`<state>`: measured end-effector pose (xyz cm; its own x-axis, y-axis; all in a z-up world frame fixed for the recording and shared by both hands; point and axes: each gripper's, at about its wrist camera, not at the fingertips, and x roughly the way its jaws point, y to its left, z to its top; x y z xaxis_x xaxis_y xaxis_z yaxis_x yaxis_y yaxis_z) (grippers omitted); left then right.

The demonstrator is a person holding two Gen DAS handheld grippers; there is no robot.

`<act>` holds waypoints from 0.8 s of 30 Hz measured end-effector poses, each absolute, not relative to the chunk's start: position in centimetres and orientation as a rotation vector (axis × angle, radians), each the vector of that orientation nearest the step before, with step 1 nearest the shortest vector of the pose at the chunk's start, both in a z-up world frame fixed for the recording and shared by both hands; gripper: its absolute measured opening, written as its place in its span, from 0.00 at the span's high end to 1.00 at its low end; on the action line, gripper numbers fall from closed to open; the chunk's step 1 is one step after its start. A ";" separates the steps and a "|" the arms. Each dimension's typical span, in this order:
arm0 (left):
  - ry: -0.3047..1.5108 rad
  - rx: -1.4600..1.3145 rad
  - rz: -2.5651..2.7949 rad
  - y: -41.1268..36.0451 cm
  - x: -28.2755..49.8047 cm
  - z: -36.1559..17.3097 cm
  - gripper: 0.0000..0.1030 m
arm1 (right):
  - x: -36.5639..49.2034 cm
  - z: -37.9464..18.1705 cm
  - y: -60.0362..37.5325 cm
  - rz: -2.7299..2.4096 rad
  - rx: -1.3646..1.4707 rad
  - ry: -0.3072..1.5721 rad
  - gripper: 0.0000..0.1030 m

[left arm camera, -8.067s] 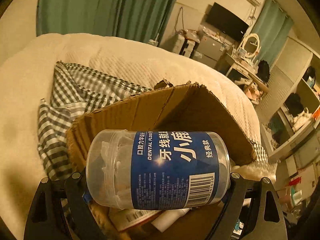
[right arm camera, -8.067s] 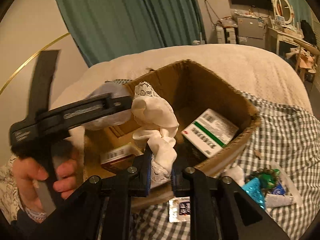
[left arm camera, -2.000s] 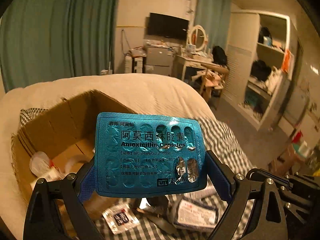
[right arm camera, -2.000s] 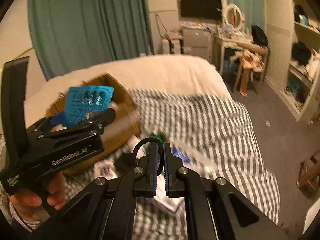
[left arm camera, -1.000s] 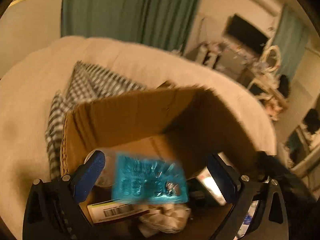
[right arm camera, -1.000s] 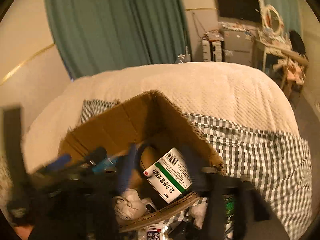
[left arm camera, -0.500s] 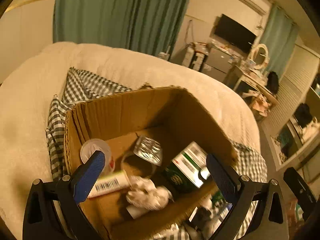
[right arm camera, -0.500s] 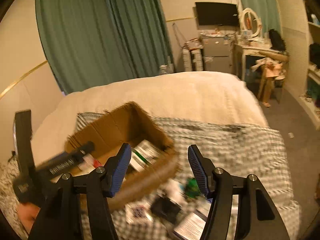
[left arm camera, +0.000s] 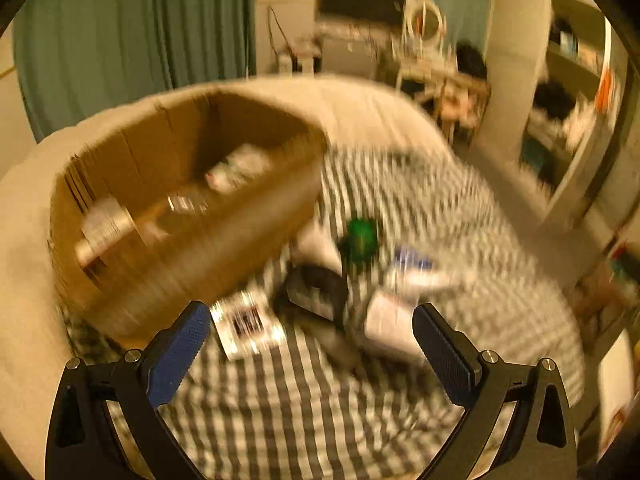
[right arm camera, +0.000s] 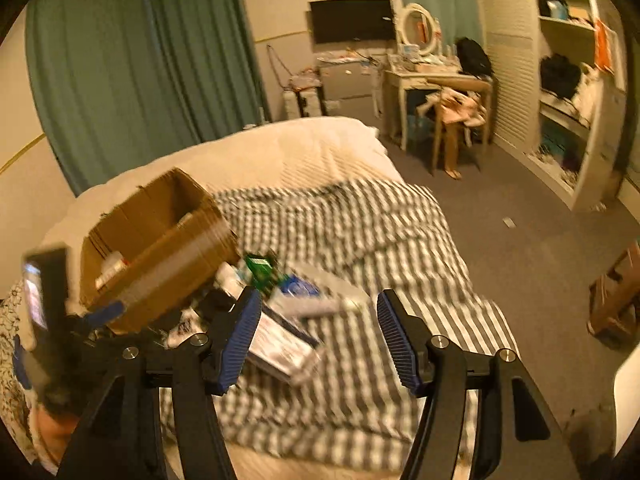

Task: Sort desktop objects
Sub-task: 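Move both grippers back over the pile of items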

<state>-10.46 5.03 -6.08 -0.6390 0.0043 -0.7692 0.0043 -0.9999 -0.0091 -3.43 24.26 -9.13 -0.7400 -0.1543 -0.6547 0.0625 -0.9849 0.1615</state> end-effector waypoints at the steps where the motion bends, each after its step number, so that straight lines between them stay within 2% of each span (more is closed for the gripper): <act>1: 0.027 1.377 -2.820 5.8 -10.3 -7.6 0.00 | -2.8 -9.7 24.9 -2.828 1.085 -0.197 0.42; 3: 0.117 1.460 -2.802 6.7 -10.2 -9.5 0.00 | -1.9 -10.5 25.5 -2.876 1.108 -0.147 0.42; 7: 0.486 1.657 -2.740 7.9 -11.1 -12.7 0.00 | -1.1 -12.3 25.9 -2.923 1.150 0.006 0.42; 8: 0.527 1.662 -2.737 8.2 -11.5 -13.0 0.00 | -1.1 -12.6 26.1 -2.918 1.151 0.019 0.42; 13: 0.515 1.668 -2.694 10.4 -14.5 -15.2 0.00 | -2.0 -14.5 26.9 -2.884 1.168 -0.023 0.41; 14: 0.504 1.689 -2.701 11.1 -15.1 -15.7 0.05 | -2.2 -15.1 27.2 -2.878 1.177 -0.033 0.41; 16: 0.393 1.698 -2.704 12.0 -16.1 -16.1 0.46 | -3.0 -16.1 27.7 -2.858 1.203 -0.054 0.41; 17: 0.282 1.714 -2.686 12.7 -16.4 -16.4 0.76 | -3.4 -16.7 27.9 -2.849 1.214 -0.065 0.41; 19: 0.163 1.731 -2.704 13.5 -17.0 -16.8 0.83 | -4.2 -17.6 28.3 -2.823 1.236 -0.091 0.41; 21: 0.202 1.719 -2.730 13.0 -16.8 -16.3 0.88 | -5.0 -18.4 28.7 -2.785 1.246 -0.126 0.41; 24: 0.193 1.613 -2.790 12.1 -15.8 -14.1 0.90 | -6.3 -19.0 28.6 -2.755 1.245 -0.125 0.41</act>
<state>-15.79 12.15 -14.12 -0.4978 0.1348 -0.8567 -0.0157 -0.9891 -0.1465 -6.27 28.62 -19.01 -0.6560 -0.1394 -0.7418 0.0717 -0.9899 0.1226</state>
